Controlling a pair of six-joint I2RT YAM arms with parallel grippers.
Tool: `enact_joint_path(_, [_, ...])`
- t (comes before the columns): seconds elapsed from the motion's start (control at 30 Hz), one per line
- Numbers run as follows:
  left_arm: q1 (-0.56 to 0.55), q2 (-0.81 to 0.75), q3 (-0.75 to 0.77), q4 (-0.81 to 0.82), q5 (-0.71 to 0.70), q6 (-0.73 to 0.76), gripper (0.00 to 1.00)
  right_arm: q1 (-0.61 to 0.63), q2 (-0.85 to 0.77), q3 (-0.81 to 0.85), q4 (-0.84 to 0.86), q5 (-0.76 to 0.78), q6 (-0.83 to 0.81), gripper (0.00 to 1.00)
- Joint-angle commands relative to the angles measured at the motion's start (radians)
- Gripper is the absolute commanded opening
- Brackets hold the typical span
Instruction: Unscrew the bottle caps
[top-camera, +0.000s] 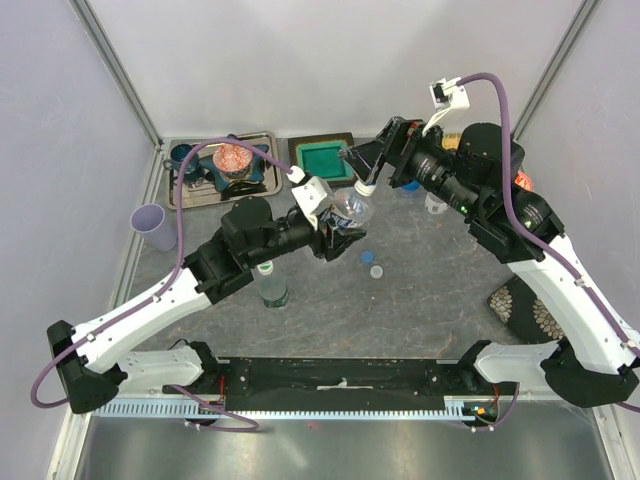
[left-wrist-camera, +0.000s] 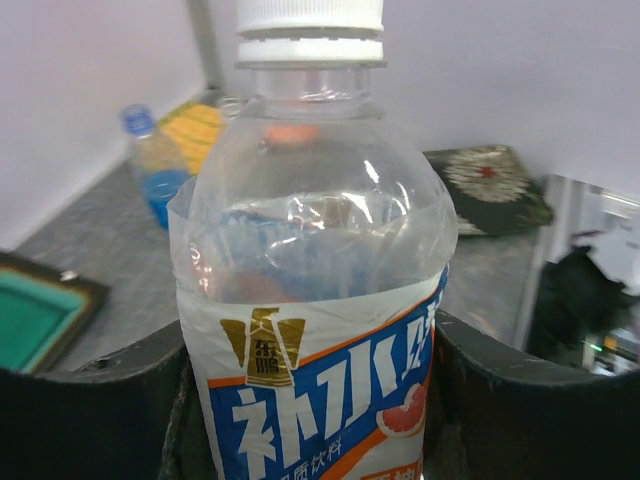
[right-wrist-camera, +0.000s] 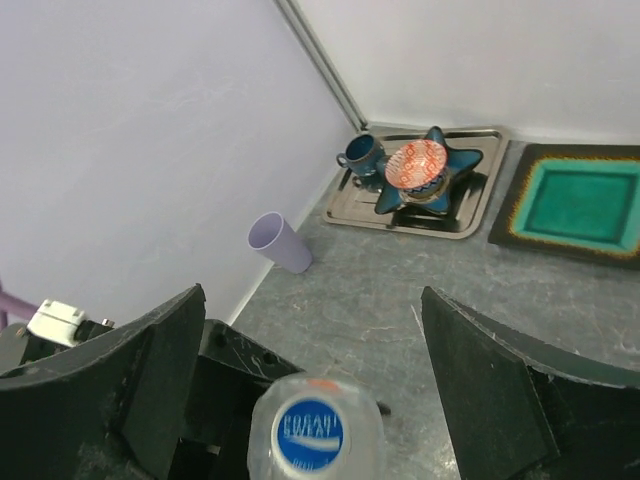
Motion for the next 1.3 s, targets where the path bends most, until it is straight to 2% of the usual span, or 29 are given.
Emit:
enact_joint_path(0.0, [-0.052,0.015,-0.002,0.038,-0.379,0.126,0.49,0.004,0.003,0.015,-0.038,0.088,0.04,0.94])
enact_joint_path(0.1, [-0.07,0.031,0.003,0.041,-0.451,0.139,0.49,0.004,0.001,0.003,-0.037,0.083,0.041,0.94])
enact_joint_path(0.3, [-0.086,0.038,0.009,0.044,-0.491,0.146,0.49,0.009,0.022,-0.014,-0.029,0.062,0.043,0.91])
enact_joint_path(0.8, [-0.093,0.024,0.009,0.044,-0.496,0.149,0.5,0.013,0.033,-0.074,0.011,0.065,0.034,0.75])
enact_joint_path(1.27, [-0.093,0.021,0.0,0.036,-0.496,0.151,0.5,0.012,0.003,-0.111,0.049,0.117,0.035,0.69])
